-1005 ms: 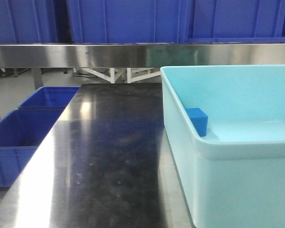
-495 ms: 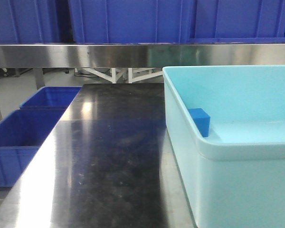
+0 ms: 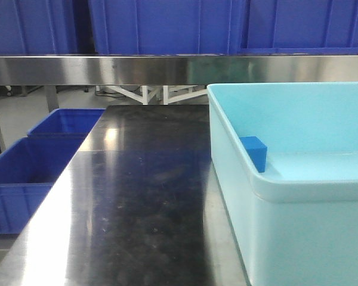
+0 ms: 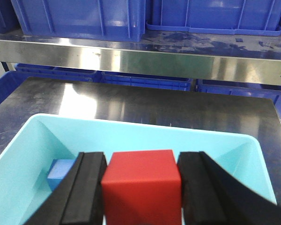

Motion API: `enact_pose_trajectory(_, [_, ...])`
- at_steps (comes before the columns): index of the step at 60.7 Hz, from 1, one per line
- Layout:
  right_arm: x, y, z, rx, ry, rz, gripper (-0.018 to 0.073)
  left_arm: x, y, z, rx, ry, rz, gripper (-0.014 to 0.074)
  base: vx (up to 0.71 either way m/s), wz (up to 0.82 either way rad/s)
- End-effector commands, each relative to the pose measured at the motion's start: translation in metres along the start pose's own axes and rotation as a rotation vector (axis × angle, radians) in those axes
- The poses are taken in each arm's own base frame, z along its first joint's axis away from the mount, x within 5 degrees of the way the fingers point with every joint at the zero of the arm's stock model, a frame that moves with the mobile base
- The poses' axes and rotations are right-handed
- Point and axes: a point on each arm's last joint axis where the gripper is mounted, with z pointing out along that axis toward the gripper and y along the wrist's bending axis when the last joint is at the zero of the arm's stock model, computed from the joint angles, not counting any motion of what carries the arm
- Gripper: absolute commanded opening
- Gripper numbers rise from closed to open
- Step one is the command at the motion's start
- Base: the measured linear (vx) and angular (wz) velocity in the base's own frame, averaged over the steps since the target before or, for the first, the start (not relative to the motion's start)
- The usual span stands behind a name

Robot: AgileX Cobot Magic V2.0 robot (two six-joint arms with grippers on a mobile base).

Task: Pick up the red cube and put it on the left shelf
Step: 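Lift the red cube out of the bin with the right gripper, then drive away from the table holding the red cube in the right gripper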

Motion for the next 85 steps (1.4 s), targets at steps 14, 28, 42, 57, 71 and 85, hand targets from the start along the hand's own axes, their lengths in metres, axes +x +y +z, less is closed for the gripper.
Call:
enact_pose_trajectory(14, [-0.0179, 0.0022, -0.0044, -0.022, -0.123, -0.021, 0.0057, 0.0004, 0.0001, 0.0009, -0.004, -0.053, -0.002, 0.0106, -0.01, 0.03])
enact_pose_trajectory(28, [-0.0179, 0.0022, -0.0044, -0.022, -0.123, -0.021, 0.0057, 0.0004, 0.0001, 0.0009, -0.004, -0.053, -0.002, 0.0106, -0.05, -0.02])
enact_pose_trajectory(42, [-0.0179, 0.0022, -0.0044, -0.022, -0.123, -0.021, 0.0057, 0.0004, 0.0001, 0.0009, -0.004, -0.053, -0.002, 0.0106, -0.08, 0.11])
enact_pose_trajectory(57, [-0.0179, 0.0022, -0.0044, -0.022, -0.123, -0.021, 0.0057, 0.0004, 0.0001, 0.0009, -0.004, -0.053, -0.002, 0.0106, -0.08, 0.36])
enact_pose_trajectory(71, [-0.0179, 0.0022, -0.0044, -0.022, -0.123, -0.021, 0.0057, 0.0004, 0.0001, 0.0009, -0.004, -0.053, -0.002, 0.0106, -0.12, 0.43])
enact_pose_trajectory(85, [-0.0179, 0.0022, -0.0044, -0.022, -0.123, -0.021, 0.0057, 0.0004, 0.0001, 0.0009, -0.004, -0.053, -0.002, 0.0106, -0.13, 0.49])
